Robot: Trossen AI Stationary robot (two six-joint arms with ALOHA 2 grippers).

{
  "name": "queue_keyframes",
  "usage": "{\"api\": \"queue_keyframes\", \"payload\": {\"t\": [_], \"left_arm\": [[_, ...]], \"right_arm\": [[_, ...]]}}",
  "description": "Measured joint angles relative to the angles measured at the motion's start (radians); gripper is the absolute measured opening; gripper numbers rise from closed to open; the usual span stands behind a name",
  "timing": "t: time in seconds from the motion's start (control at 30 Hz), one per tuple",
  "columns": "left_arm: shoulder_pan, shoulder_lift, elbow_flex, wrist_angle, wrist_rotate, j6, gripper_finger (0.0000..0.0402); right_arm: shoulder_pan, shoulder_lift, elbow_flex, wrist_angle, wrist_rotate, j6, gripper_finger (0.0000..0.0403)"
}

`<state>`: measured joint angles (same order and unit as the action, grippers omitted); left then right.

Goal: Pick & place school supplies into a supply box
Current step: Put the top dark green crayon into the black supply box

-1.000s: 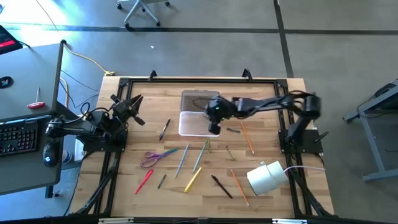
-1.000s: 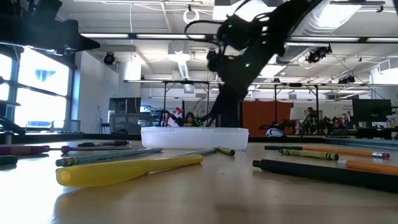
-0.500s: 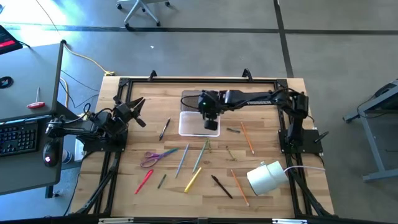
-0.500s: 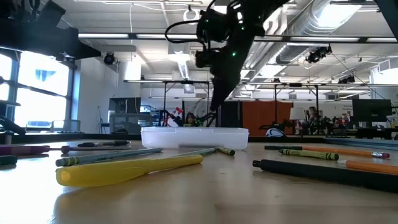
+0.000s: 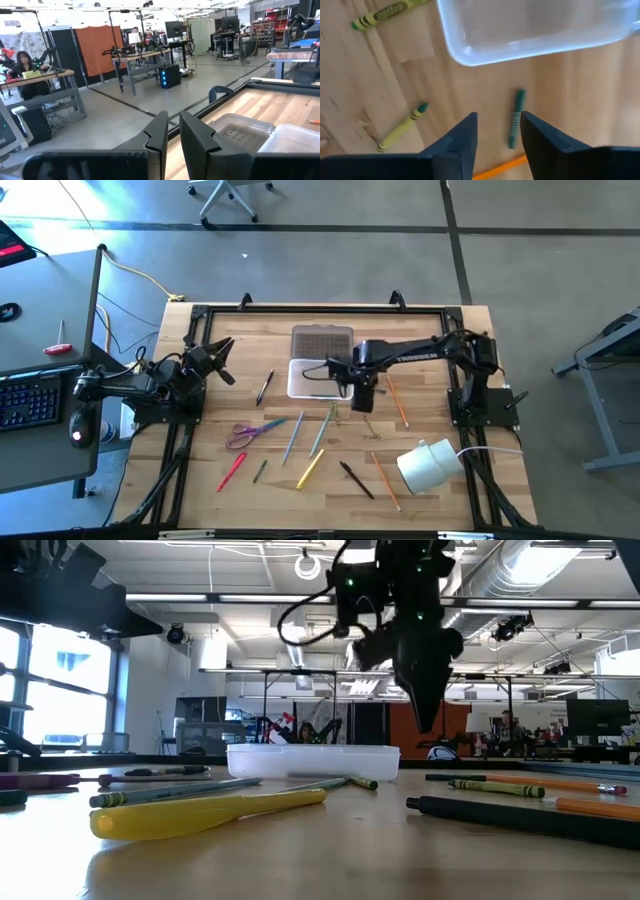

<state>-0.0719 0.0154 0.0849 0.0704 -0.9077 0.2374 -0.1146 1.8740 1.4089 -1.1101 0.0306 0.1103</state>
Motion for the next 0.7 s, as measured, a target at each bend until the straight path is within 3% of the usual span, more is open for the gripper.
{"api": "queue_keyframes", "payload": {"t": [0.13,0.3,0.7], "left_arm": [[0.000,0.000,0.000,0.000,0.001,-0.001,0.0085],[0.000,0.000,0.000,0.001,0.002,0.000,0.0085],[0.000,0.000,0.000,0.009,-0.001,0.028,0.0085]], "right_arm": [[-0.005,0.000,-0.102,0.080,-0.034,0.012,0.0130],[-0.046,0.001,-0.204,0.196,0.005,0.039,0.0129],[-0.097,0.004,-0.228,0.254,0.051,-0.047,0.0129]]}}
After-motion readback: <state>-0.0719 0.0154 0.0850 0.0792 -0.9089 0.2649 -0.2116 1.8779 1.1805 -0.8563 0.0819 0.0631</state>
